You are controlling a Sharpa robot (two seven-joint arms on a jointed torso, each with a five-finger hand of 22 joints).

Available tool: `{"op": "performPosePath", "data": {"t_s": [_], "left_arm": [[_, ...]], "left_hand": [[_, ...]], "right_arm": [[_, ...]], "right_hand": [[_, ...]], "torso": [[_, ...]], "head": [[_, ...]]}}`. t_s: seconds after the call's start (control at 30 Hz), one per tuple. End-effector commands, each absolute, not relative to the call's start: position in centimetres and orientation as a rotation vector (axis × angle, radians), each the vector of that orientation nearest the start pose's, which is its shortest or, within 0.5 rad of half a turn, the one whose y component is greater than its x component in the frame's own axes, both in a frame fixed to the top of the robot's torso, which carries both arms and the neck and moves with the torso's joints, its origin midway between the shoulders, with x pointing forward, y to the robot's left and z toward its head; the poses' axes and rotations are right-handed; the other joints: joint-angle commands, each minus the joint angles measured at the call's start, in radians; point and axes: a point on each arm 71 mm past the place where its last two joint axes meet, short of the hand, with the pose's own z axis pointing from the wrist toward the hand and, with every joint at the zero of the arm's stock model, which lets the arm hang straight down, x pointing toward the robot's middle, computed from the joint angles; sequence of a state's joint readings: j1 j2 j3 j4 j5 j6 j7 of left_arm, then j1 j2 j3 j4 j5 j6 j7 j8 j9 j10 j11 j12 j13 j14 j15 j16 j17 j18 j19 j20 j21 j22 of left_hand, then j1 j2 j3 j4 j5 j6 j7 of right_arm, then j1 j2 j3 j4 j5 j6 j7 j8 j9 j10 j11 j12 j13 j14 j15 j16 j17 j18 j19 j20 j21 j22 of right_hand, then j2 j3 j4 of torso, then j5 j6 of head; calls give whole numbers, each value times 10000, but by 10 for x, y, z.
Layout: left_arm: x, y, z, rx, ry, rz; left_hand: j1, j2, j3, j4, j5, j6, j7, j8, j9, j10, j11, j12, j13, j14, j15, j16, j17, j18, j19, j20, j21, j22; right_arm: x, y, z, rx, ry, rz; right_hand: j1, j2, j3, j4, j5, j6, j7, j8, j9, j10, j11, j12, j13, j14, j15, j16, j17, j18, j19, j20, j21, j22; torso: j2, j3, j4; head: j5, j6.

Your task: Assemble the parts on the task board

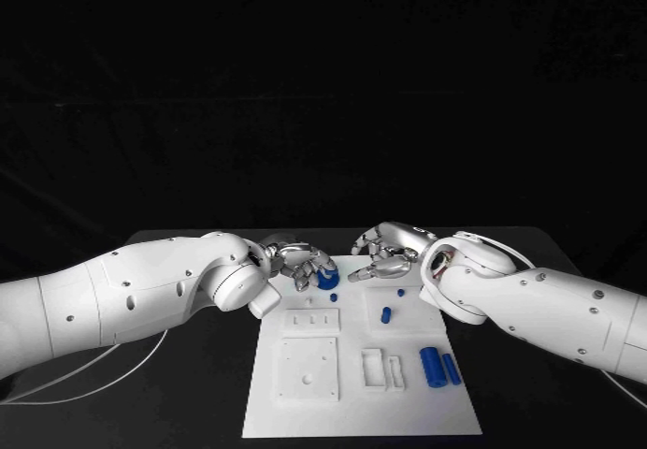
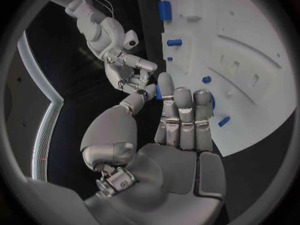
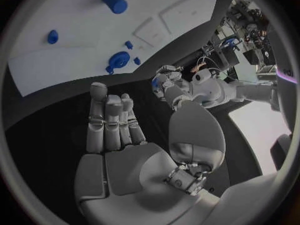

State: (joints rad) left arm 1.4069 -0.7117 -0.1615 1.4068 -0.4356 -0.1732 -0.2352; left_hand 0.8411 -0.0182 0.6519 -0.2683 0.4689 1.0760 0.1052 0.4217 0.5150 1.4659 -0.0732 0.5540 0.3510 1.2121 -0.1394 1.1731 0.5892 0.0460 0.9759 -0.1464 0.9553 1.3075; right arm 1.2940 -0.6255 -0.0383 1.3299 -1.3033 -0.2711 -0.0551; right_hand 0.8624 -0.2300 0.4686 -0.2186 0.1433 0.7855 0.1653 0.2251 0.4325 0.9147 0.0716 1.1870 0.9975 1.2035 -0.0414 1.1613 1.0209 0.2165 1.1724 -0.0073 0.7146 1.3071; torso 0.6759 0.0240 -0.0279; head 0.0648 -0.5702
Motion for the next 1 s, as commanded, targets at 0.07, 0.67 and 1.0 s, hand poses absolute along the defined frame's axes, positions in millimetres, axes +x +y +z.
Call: {"op": "performPosePath", "data": {"t_s": [0.07,0.67,1.0], "left_arm": [[524,182,-162,-6740,20549,-8698],[524,185,-183,-4147,22307,-5902],[521,175,-190,-3082,22891,-5288]], "left_hand": [[-26,75,10,-51,-3,1242,-942,86,1778,-13,-119,255,154,258,-391,179,13,65,147,-1084,163,-29],[-5,92,54,49,250,1487,-1176,36,3100,-199,-444,2003,1014,591,-794,1346,73,197,347,-1338,1133,-73],[-250,341,52,74,268,1676,-1288,-9,3653,-290,-566,2716,1227,653,-923,1876,52,311,355,-1337,1550,-127]], "right_arm": [[543,-171,-136,1650,15198,9315],[593,-243,-88,3601,13700,8269],[600,-241,-85,3793,13730,8443]], "right_hand": [[-229,47,55,324,313,-131,163,78,86,-177,-35,-106,-147,-242,-14,-220,-130,451,-269,67,-226,-70],[-416,874,-773,-415,2357,-61,188,265,233,-579,1,-965,-1595,-846,44,-1621,-1266,405,-1291,660,-1261,-353],[-830,837,-651,-469,2962,-241,447,346,265,-1164,349,-3058,-3941,-1850,661,-4472,-2976,129,-3140,1381,-3137,-1303]], "torso": [[-19,-2,-22],[-111,100,-14],[-111,126,-3]], "head": [[61,-52],[193,-421],[220,-627]]}}
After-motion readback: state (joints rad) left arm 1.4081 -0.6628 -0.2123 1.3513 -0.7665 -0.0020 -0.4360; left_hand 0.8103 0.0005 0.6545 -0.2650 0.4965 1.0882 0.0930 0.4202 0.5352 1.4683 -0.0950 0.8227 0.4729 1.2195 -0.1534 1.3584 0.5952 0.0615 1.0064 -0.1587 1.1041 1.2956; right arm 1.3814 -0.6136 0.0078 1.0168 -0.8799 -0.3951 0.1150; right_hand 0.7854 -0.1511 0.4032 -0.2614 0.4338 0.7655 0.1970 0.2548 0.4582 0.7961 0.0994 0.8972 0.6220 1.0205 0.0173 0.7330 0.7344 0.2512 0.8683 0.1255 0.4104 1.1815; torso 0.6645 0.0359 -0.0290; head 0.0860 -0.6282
